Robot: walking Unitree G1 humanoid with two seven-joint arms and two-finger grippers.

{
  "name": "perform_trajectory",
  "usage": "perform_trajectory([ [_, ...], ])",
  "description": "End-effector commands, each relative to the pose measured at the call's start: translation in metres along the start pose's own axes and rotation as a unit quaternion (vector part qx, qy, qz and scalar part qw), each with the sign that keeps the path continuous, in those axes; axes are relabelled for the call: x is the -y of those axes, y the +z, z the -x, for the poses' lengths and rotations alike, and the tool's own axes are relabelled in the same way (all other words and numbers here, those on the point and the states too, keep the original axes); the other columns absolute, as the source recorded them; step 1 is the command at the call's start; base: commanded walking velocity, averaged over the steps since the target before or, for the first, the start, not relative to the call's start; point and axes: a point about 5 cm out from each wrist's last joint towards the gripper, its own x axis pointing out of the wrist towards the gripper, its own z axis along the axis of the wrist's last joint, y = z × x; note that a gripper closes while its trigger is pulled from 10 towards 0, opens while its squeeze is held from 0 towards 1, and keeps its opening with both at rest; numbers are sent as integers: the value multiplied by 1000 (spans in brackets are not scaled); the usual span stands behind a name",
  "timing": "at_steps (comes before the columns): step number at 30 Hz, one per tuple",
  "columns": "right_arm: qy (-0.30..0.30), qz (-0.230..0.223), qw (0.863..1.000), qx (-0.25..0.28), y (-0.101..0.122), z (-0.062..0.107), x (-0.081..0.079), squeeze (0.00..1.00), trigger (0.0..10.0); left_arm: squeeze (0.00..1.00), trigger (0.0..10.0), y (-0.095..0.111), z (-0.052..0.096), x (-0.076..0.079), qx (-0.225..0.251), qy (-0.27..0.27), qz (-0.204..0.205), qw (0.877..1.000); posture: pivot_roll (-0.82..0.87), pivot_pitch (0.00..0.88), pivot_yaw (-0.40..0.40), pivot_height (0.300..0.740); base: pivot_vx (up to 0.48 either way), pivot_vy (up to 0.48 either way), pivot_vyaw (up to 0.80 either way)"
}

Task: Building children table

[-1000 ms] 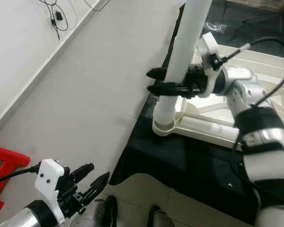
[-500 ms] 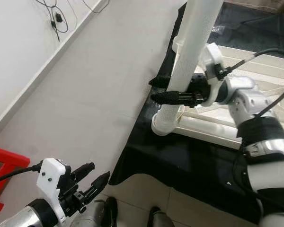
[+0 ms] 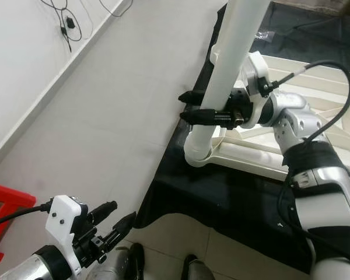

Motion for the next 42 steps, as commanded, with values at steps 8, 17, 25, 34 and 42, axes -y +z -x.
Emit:
perform_trajectory([
  [8,2,-14,999,-34,-13,-2,0,0,10000,0,10000,-4,2,4,-8,0,6,1000,197,319,11,740,0,0,0],
  [17,27,-12,998,-54,-26,-10,-7,0,10000,0,10000,-4,3,5,-9,-1,7,1000,198,320,15,740,0,0,0],
  [25,50,-5,993,-105,-40,-16,-12,0,10000,0,10000,-5,3,5,-9,-1,7,1000,196,309,16,740,0,0,0],
  [34,56,-1,991,-125,-46,-20,-12,0,10000,0,10000,-5,3,5,-8,-1,7,1000,193,300,12,740,0,0,0],
  [42,30,-14,995,-94,-45,-21,-5,0,10000,0,10000,-6,2,6,-7,-2,8,1000,187,291,5,740,0,0,0],
])
